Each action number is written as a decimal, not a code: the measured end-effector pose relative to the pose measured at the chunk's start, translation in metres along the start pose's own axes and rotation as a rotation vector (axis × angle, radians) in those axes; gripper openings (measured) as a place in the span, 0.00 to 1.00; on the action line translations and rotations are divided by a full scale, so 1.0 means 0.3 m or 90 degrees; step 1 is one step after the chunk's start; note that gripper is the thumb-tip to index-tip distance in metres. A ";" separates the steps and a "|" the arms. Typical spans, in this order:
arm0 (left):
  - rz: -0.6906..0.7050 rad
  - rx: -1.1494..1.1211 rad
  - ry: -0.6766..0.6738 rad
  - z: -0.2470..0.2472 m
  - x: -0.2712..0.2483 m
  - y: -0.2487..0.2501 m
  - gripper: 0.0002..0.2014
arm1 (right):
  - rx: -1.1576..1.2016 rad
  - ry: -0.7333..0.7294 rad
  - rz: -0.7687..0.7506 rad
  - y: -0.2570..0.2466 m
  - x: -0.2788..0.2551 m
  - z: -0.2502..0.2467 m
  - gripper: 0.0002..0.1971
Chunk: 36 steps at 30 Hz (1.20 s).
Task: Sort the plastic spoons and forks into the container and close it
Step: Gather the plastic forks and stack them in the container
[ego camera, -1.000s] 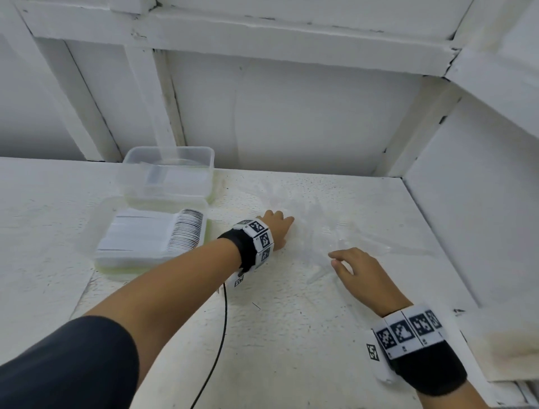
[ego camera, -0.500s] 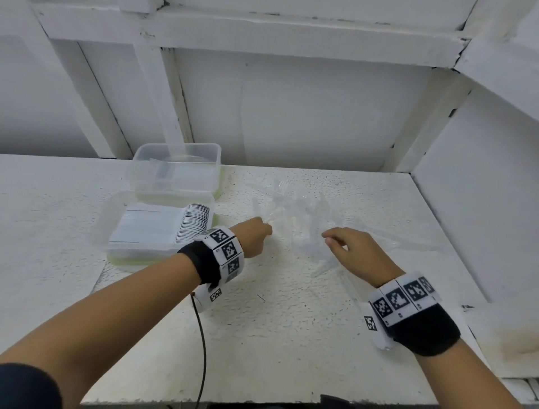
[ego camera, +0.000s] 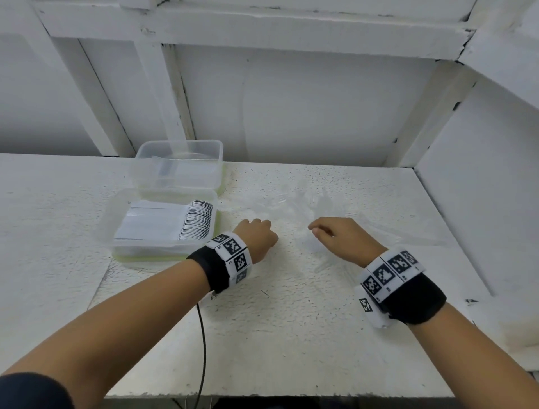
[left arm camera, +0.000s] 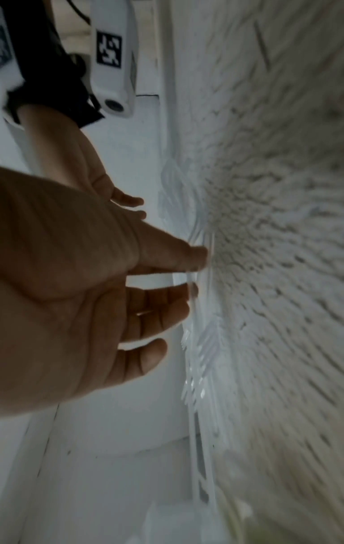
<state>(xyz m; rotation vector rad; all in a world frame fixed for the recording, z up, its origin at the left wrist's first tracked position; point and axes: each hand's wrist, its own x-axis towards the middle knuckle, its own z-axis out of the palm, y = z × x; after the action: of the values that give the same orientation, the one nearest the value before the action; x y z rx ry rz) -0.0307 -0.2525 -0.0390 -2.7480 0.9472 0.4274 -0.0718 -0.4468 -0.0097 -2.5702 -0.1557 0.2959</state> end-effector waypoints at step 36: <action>-0.218 -0.440 0.055 -0.037 0.078 -0.065 0.18 | 0.406 0.057 0.245 -0.062 0.162 -0.037 0.22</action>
<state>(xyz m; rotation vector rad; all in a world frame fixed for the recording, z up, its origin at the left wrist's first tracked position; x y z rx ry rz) 0.0013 -0.2537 -0.0345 -3.4799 0.3535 0.6765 -0.0229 -0.4284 0.0008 -1.9535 0.4088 0.3090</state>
